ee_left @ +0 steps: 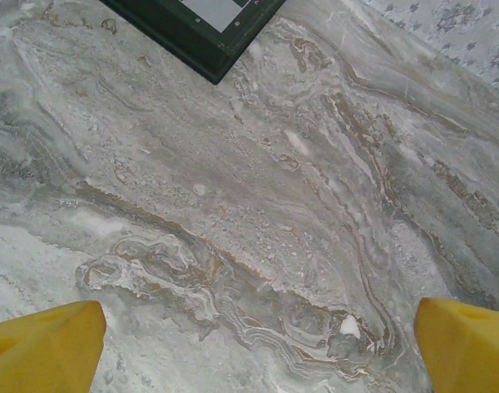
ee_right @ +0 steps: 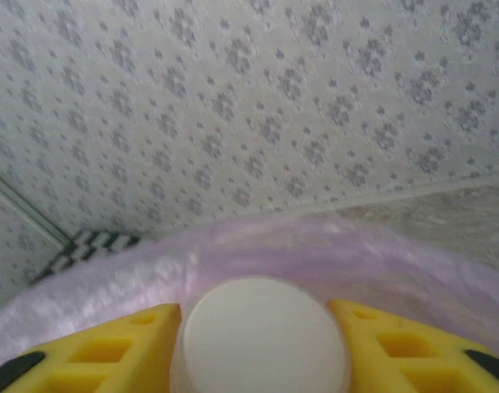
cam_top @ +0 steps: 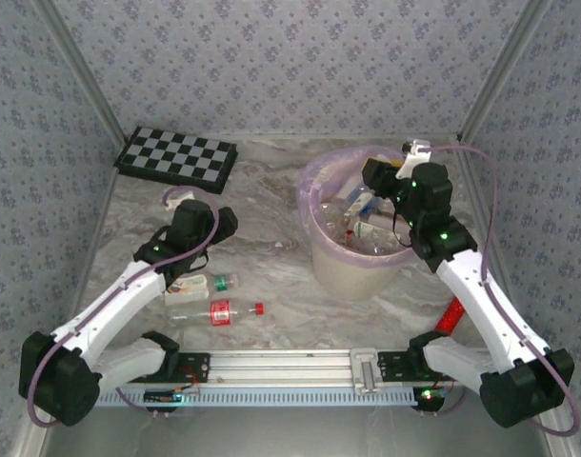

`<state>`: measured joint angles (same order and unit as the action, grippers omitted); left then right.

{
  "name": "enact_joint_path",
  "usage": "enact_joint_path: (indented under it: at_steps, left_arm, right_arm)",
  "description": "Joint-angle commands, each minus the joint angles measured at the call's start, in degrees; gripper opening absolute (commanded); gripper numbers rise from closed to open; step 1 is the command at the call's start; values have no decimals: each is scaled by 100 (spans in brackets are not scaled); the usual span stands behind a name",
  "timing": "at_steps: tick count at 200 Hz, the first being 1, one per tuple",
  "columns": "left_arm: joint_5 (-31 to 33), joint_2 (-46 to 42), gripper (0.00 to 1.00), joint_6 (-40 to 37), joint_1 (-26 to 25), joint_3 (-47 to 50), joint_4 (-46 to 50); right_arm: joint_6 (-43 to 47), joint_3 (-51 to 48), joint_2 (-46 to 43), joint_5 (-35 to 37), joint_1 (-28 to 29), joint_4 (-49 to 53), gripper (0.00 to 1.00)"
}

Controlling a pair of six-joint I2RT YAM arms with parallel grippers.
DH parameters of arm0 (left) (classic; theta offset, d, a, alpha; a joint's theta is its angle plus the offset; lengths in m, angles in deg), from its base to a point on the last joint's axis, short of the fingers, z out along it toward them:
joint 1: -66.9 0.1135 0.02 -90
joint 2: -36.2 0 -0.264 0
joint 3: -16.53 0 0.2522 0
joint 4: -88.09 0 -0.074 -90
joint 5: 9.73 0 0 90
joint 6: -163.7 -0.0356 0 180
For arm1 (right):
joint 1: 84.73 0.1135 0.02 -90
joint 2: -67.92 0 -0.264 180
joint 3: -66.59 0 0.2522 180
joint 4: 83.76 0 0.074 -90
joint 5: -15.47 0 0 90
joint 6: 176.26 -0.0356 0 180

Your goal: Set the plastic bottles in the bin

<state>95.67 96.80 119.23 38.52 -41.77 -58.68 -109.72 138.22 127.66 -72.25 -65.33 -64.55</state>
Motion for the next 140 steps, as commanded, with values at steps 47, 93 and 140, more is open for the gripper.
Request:
enact_joint_path:
  at_steps: [47,93,140]
  left_arm:
    - [-213,376,96,54,52,-197,-275]
    - [-368,661,97,67,52,-335,-364]
    - [-148,353,98,72,52,-340,229]
  right_arm:
    - [785,1392,-402,112,-126,2419,82]
    - [887,1749,80,-335,-383,2409,45]
    - [905,1728,863,-519,-328,2268,28]
